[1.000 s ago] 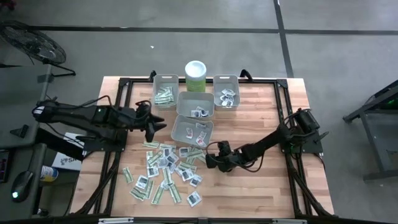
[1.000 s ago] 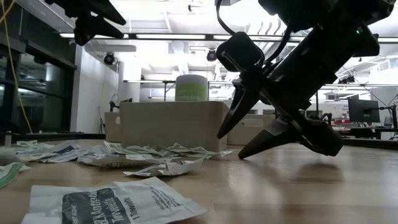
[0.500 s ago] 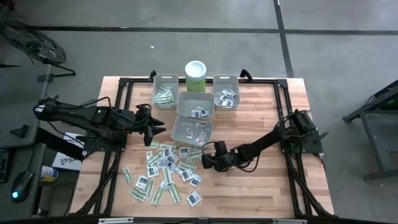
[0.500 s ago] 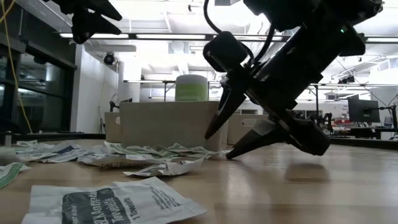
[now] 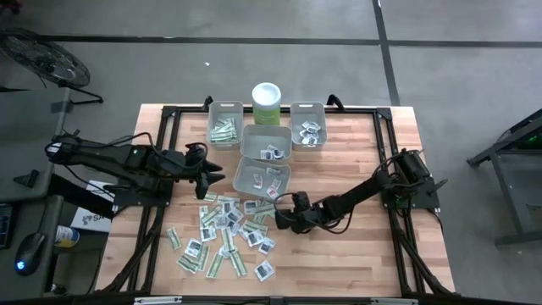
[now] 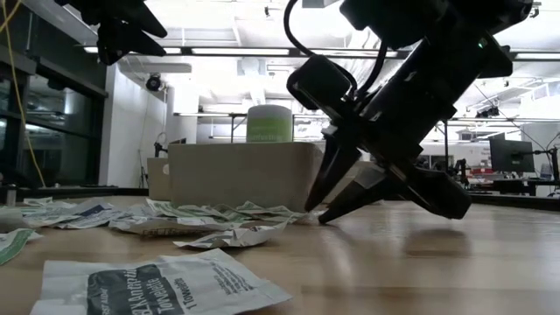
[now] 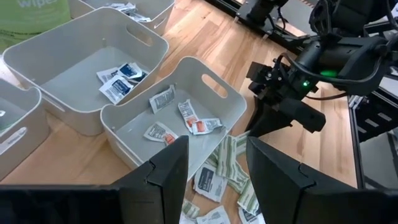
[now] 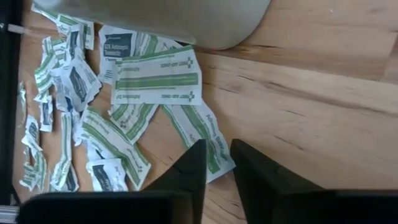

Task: Pick & Place First Aid Supplies
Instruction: Put the bandage pack into the left bin

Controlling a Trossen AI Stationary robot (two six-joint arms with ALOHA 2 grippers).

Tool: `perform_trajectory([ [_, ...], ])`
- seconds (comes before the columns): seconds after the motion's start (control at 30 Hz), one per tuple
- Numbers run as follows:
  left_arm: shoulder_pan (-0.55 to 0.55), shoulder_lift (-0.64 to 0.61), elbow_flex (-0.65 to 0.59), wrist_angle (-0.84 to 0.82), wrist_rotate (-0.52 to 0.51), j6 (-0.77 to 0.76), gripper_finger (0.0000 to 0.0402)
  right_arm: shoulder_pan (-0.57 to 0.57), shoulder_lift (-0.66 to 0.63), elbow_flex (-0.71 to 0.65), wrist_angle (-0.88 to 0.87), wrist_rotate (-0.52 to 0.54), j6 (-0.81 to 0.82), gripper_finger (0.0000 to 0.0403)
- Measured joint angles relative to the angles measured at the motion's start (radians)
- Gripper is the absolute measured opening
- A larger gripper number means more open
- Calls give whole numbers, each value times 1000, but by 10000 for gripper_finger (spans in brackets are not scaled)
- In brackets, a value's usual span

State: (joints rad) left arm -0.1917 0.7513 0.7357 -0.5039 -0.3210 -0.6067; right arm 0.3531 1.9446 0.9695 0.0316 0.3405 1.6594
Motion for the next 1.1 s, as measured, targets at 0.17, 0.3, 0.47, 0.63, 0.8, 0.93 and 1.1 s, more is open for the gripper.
perform_trajectory([
  [0.17, 0, 0, 0, 0, -3, 0, 160, 0, 0, -2, -6, -8, -19, 19],
  [0.3, 0, 0, 0, 0, -3, 0, 160, 0, -3, -2, -9, -15, -36, 4],
  [0.47, 0, 0, 0, 0, -3, 0, 160, 13, -29, -4, -39, -40, -53, 2],
  [0.63, 1, 0, 0, 11, 11, -1, 160, 48, -94, -6, -147, -64, -63, 1],
  [0.8, 2, 0, 0, 42, 24, -2, 160, 82, -180, -4, -282, -5, -71, 1],
  [0.93, 2, 0, 0, 56, 24, -2, 160, 90, -241, -4, -404, 18, -83, 1],
  [1.1, 2, 0, 0, 109, 25, -1, 160, 89, -306, -4, -495, 18, -160, 0],
])
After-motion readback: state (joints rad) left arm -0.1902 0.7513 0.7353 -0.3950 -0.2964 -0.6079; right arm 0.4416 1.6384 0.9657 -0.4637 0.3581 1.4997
